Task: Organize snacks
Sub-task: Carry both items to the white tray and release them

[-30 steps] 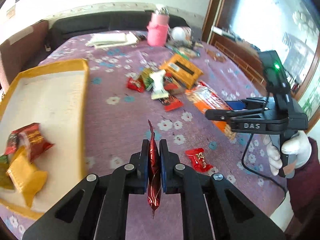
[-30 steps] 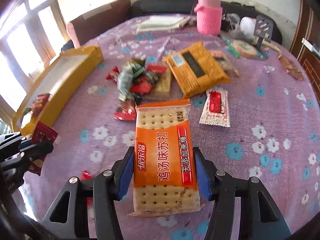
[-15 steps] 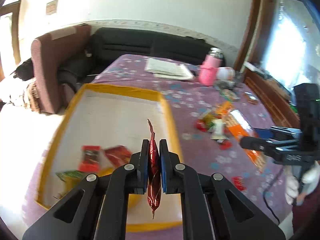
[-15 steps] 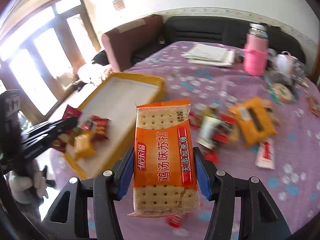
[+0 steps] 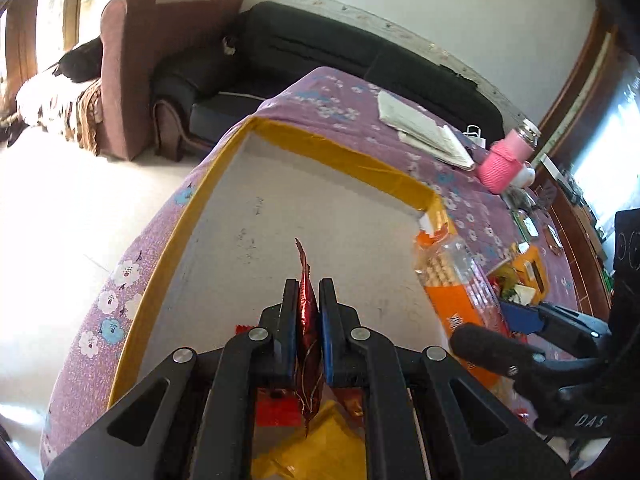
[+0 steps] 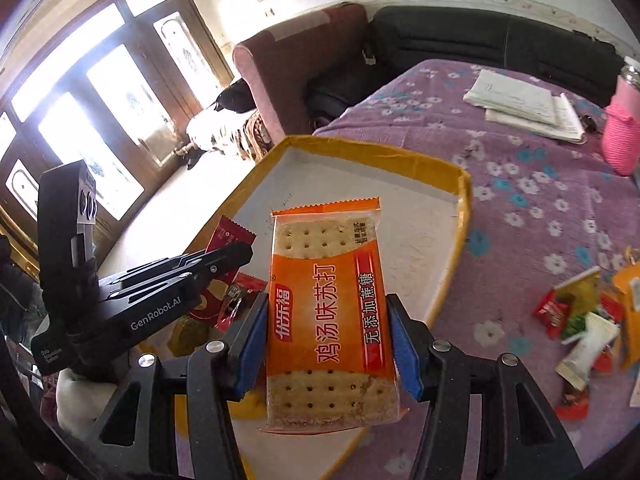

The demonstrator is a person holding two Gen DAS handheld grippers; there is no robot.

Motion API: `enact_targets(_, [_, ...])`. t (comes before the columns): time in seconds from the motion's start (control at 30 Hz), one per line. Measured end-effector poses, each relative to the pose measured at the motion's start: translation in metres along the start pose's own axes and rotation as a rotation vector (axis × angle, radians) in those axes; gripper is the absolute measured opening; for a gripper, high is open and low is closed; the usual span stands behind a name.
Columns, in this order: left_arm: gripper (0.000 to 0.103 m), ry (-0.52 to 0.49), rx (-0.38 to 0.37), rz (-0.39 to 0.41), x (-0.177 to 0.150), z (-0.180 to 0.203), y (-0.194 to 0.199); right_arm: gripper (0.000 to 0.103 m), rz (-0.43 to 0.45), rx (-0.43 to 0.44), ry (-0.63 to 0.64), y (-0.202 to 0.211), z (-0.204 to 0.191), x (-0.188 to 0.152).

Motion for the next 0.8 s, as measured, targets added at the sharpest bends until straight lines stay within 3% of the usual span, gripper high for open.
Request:
enact_targets(0.33, [0.012,0.051,0.036,-0.009,0.006,-0.011,-0.002,0.057,-0.084,-0.032,-0.015,-0.059,-0.004,-0.002])
enact_targets(0.63, [0.041,0.032,0.037,0.044,0.007,0.01,0.033,0.059,0.015,0.017,-0.054,-0.012,0.006,0.002])
enact_targets(0.7, [0.059,0.022,0.014,0.084,0.004,0.023,0.05,0.059,0.048,0.023,-0.066,0.008,0.012,0.0])
enact_targets(0.8, [0.063,0.003,-0.038,0.143,-0.003,0.046,0.079,0.059,0.091,0.025,-0.082,0.037,0.023,-0.005])
Point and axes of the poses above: each gripper's, at about its wrist camera, not at the fingertips, and y roughly against the way its jaws point, z to its right, x to its top, the point moved 4 cm from there along -y, roughly the way its jaws point, and after that the axes turned 8 degrees about -x, right-handed, at the moved point
